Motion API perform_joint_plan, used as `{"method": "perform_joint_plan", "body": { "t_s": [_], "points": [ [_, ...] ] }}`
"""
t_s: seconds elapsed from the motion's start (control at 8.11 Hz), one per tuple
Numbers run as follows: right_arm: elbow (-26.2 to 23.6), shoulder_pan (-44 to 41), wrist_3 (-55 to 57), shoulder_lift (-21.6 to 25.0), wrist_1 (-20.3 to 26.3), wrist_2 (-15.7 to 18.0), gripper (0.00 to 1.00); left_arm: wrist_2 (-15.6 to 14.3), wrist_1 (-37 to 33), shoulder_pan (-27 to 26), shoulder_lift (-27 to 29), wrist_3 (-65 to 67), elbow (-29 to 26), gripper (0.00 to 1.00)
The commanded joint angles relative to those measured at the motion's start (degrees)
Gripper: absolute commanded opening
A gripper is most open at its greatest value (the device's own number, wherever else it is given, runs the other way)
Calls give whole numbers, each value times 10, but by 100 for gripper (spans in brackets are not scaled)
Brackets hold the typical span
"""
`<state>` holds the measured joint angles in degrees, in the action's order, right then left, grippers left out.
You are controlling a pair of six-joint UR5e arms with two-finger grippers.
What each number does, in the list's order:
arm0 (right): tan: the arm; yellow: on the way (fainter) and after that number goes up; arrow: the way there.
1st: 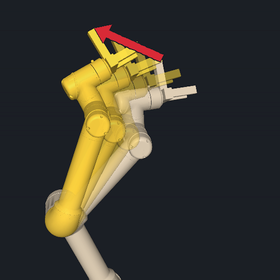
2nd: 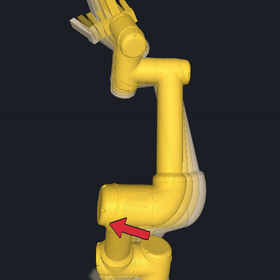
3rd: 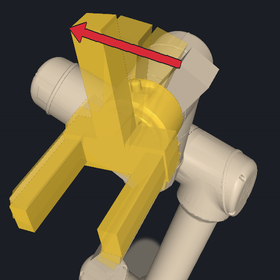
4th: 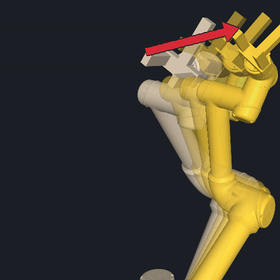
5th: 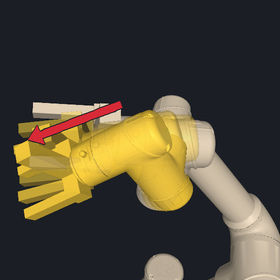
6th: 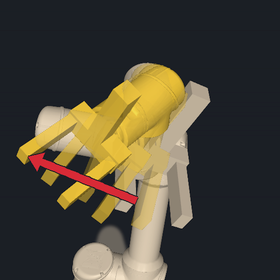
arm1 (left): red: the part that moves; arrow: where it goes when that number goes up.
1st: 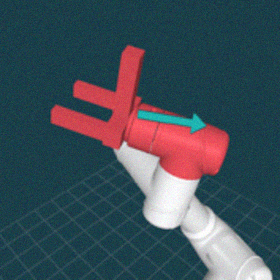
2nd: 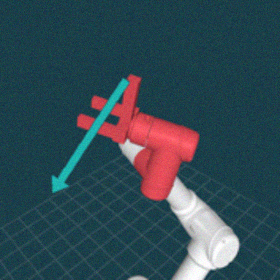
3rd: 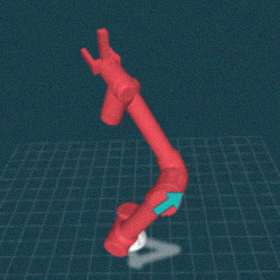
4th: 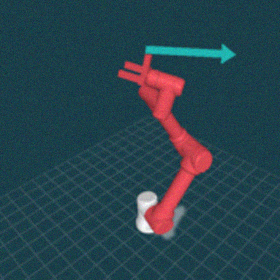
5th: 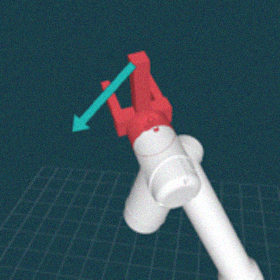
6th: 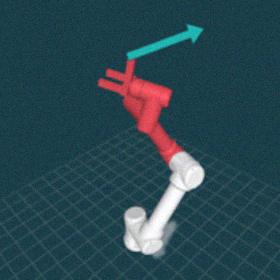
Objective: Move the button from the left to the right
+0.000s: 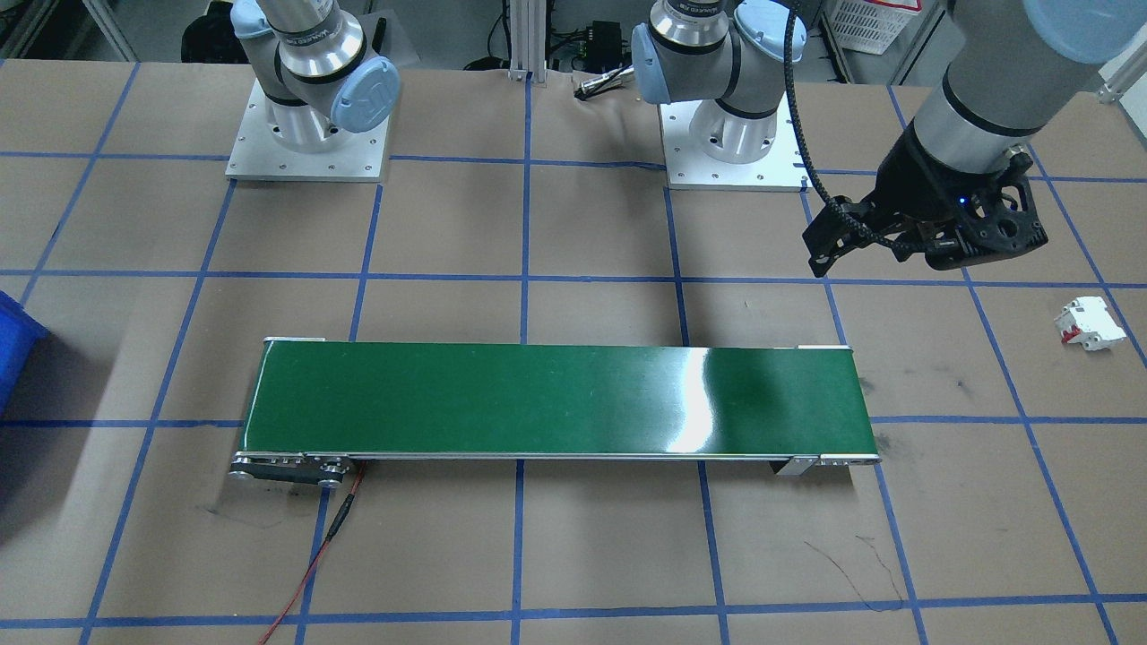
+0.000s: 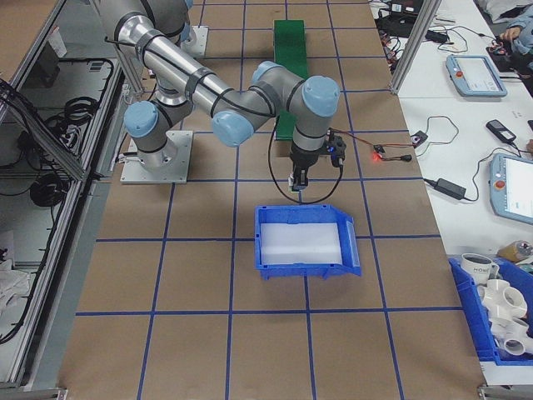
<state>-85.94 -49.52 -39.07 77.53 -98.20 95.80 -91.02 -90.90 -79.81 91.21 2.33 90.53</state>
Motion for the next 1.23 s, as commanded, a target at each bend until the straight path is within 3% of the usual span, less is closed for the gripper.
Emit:
{"method": "perform_joint_plan", "body": {
  "t_s": [0.0,0.25,0.99,1.11],
  "points": [
    [12,32,-92,-49,-41,-3,0,0,0,0,-2,3,1,100],
    [11,56,-139,-95,-88,-6,0,0,1,0,-2,2,0,100],
    [4,58,-153,-169,-129,-9,0,0,0,0,-2,0,1,100],
    [1,58,-155,-170,-131,-8,7,0,1,0,-2,0,1,100]
  ]
}}
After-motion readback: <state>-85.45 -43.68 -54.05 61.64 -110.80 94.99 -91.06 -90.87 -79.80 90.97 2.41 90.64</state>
